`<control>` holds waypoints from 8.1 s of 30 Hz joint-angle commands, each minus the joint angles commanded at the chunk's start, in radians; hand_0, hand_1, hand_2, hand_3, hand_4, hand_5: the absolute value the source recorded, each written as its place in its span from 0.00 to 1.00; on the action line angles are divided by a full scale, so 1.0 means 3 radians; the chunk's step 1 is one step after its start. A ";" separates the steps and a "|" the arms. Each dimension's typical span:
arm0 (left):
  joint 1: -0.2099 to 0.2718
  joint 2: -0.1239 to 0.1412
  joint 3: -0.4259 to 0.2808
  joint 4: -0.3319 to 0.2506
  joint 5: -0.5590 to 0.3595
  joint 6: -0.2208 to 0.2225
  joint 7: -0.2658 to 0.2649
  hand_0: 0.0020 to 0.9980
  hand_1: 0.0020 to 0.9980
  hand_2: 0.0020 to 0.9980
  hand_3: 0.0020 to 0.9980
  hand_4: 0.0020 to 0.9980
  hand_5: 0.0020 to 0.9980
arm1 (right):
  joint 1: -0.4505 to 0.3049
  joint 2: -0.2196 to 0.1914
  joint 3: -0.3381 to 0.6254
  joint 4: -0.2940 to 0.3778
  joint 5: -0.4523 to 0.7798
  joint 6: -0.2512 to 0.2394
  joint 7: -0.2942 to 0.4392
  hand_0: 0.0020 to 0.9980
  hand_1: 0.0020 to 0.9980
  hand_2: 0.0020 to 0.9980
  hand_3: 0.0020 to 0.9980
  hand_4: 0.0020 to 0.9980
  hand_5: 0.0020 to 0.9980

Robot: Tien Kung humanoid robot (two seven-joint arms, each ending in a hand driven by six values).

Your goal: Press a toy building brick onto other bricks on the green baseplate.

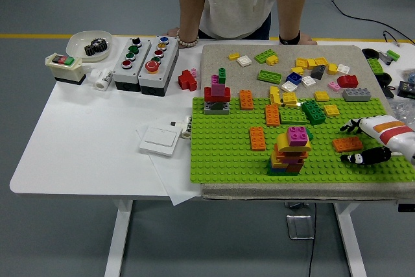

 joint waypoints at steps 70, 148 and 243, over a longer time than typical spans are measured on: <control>-0.0021 0.0001 0.0009 -0.0004 0.0001 -0.0001 -0.0011 0.80 0.77 0.74 0.59 0.65 0.66 | -0.0107 -0.0125 0.0316 0.0392 -0.0070 -0.0154 0.0124 0.54 0.46 0.51 0.52 0.69 0.37; 0.0003 0.0052 0.0102 0.0010 -0.0125 0.0039 -0.0045 0.80 0.77 0.74 0.59 0.65 0.66 | 0.0209 -0.0762 -0.0027 0.2725 0.0507 0.0726 -0.0753 0.55 0.48 0.53 0.55 0.77 0.41; -0.0016 0.0034 0.0075 0.0025 -0.0087 0.0040 -0.0059 0.80 0.77 0.74 0.59 0.65 0.66 | -0.1447 -0.0505 0.1702 0.2588 0.0120 0.0867 -0.1037 0.56 0.55 0.58 0.55 0.84 0.47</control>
